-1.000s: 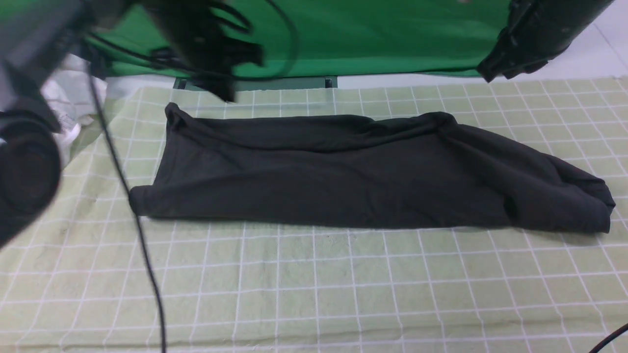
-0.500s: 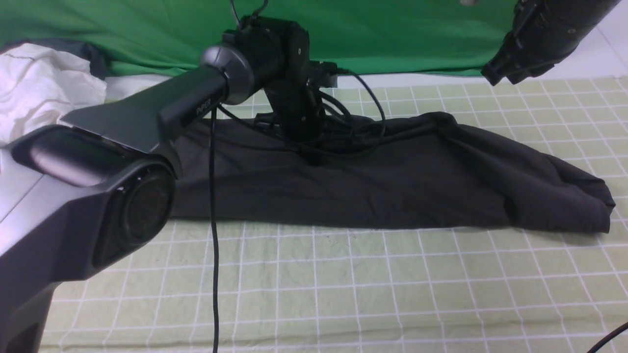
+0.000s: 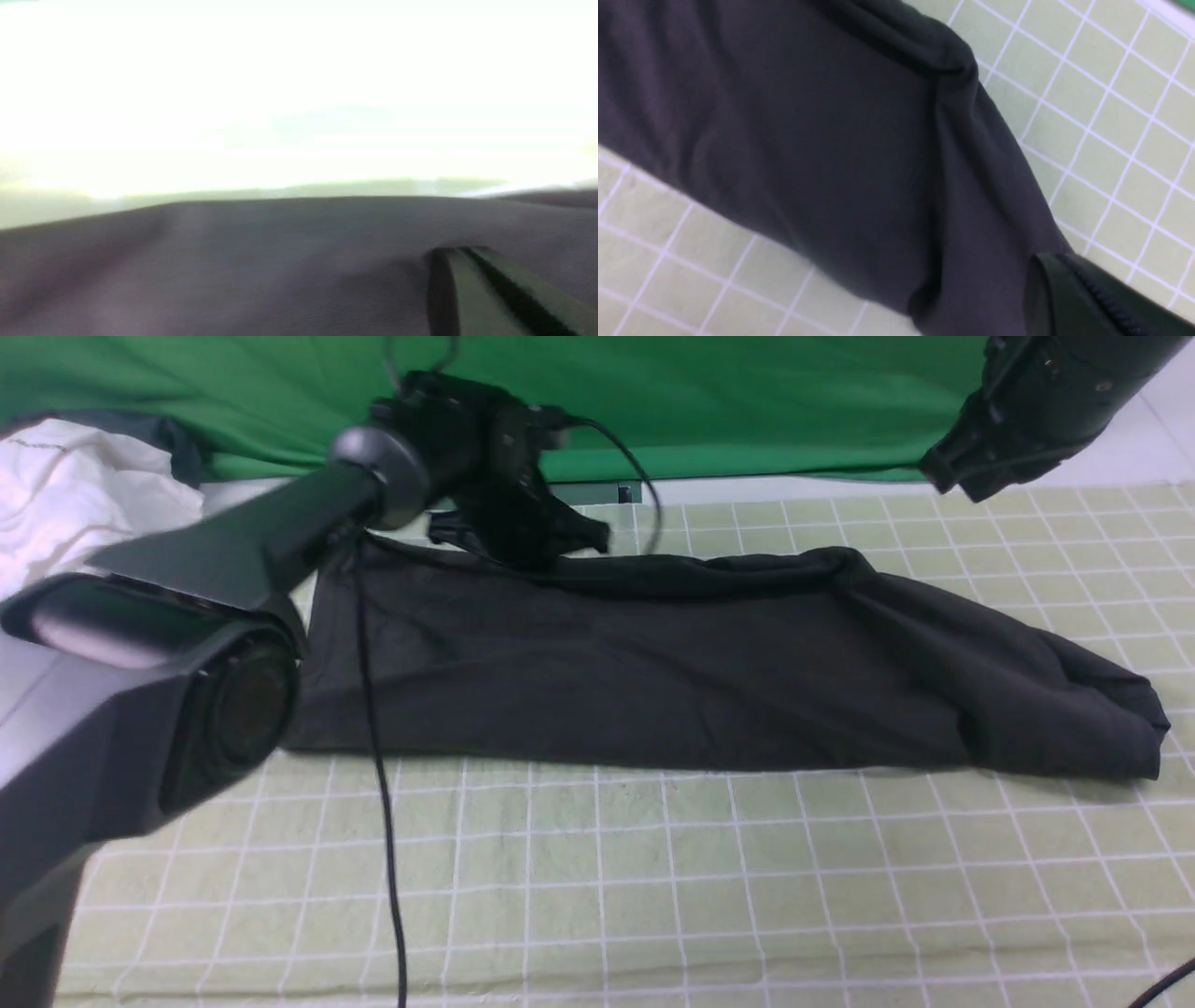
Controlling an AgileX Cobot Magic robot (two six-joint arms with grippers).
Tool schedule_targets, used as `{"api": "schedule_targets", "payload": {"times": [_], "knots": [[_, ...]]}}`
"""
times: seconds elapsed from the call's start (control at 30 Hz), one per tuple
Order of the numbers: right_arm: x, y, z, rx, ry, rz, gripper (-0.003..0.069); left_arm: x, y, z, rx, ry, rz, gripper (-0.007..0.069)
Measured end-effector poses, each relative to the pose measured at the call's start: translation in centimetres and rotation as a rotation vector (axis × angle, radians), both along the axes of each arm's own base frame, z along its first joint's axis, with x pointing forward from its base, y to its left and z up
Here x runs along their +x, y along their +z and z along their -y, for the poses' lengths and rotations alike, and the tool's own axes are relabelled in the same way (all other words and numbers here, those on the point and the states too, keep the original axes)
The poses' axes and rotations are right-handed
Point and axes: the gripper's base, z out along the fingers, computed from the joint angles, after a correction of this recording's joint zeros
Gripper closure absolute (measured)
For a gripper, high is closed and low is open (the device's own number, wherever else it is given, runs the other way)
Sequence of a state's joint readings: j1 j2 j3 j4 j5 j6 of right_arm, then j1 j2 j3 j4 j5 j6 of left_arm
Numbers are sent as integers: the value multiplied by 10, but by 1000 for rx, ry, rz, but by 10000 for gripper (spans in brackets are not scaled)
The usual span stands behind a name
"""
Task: Fold a long-sleeved shirt over a green coffee tablecloth.
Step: 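Pull the folded dark garment lengthwise by its ends to straighten it flat on the table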
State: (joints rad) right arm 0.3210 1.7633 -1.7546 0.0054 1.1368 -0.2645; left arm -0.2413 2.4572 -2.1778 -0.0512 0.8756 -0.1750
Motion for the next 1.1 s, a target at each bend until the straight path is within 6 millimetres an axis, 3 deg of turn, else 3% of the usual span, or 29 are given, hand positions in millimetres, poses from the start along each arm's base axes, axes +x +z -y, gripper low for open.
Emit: {"api": "schedule_targets", "payload": {"times": [0.1, 0.3, 0.43, 0.53, 0.6, 0.63, 0.7, 0.8, 0.83, 0.9, 1.1], "knots": [[-10, 9, 4, -8, 1, -18, 655, -2, 17, -15, -58, -24, -53, 613], [-21, 7, 13, -19, -15, -52, 655, -22, 64, -16, -30, -117, -86, 613], [-32, -10, 41, -31, -101, -127, 652, -42, 95, -23, 21, -132, -83, 613], [-36, -36, 72, -35, -222, -216, 617, -60, 101, -28, 41, -136, -116, 613], [-37, -47, 85, -25, -280, -237, 589, -69, 99, -31, 44, -134, -138, 613], [-35, -61, 103, 10, -369, -239, 526, -83, 91, -33, 49, -132, -175, 613], [-32, -68, 114, 42, -421, -230, 470, -90, 84, -35, 51, -130, -193, 613], [-18, -80, 138, 142, -517, -188, 294, -107, 51, -39, 59, -125, -246, 613], [-17, -81, 139, 147, -519, -186, 285, -107, 49, -39, 59, -124, -243, 613], [0, -98, 149, 218, -558, -201, 208, -117, 21, -41, 65, -116, -277, 613], [34, -139, 148, 302, -547, -291, 211, -125, -2, -43, 70, -107, -283, 613]]}}
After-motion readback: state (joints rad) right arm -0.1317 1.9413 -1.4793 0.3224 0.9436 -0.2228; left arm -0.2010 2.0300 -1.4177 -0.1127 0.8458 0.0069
